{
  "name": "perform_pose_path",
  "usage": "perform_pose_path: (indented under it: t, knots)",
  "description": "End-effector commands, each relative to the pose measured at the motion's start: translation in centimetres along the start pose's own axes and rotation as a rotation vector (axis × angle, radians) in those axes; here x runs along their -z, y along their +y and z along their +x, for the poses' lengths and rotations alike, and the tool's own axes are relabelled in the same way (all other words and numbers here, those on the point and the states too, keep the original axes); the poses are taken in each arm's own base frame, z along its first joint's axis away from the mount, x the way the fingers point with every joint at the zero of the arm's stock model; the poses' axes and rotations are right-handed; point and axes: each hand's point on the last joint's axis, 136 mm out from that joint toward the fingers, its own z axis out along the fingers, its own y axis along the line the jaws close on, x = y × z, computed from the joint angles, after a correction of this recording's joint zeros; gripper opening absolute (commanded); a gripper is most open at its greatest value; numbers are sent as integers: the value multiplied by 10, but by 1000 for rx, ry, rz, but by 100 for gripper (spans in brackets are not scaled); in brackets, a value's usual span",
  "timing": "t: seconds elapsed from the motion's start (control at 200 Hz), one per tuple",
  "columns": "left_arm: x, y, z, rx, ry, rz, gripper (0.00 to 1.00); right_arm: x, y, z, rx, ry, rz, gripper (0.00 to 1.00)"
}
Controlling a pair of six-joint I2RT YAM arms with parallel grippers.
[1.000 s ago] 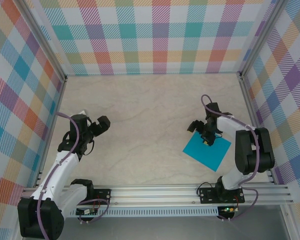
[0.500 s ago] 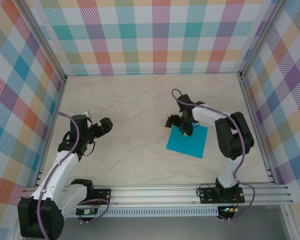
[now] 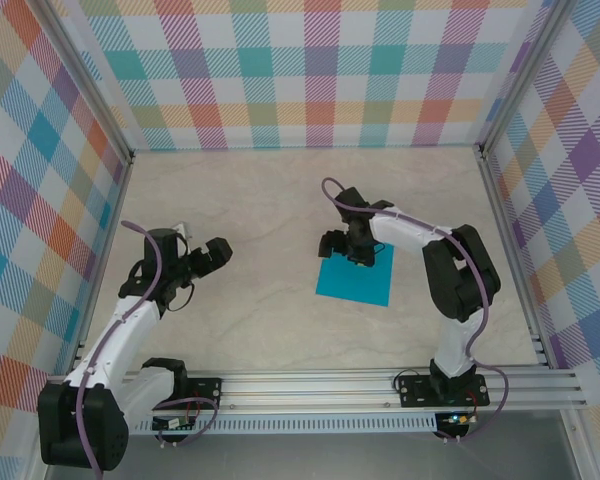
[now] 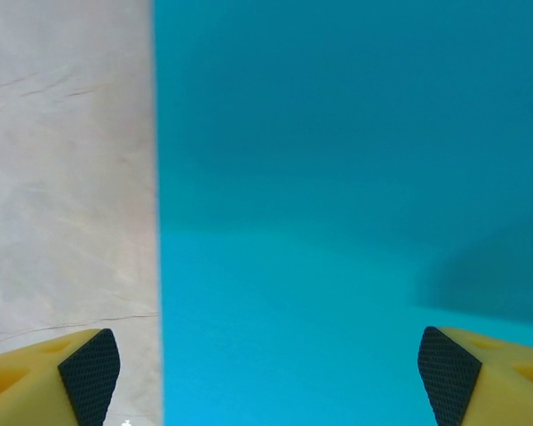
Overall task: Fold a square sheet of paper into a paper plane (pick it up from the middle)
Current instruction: Move the square sheet of paper to the center of the table.
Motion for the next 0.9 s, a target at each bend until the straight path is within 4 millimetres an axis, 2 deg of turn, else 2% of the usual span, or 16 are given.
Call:
perform_pose_path:
  t: [0.0,0.135,0.2,0.335,0.41,0.63,0.72,0.795,0.895]
  knots:
    - [-4,-12,-2,-22,23,62,100,-7,-17,10,-7,17,58,90]
    - [-10,-14,3,-22,66,65,100,-24,-14,15,14,61,51,89]
    - [-9,-15,5,-15,86,56,100,-32,-6,19,51,90,16,89]
    - [2,-11,15,26,149,-8,100,-45,14,33,156,139,-31,87]
    - [8,-18,17,27,147,25,100,-48,24,41,204,162,-62,87]
    - [13,-19,21,21,136,42,100,-45,34,58,305,210,-78,86]
    - [13,-21,28,21,166,60,100,-43,37,55,327,209,-81,86]
    - [14,-20,31,23,169,63,100,-38,44,53,350,207,-97,81]
    - [13,-22,31,27,170,75,100,-25,46,44,346,156,-67,83]
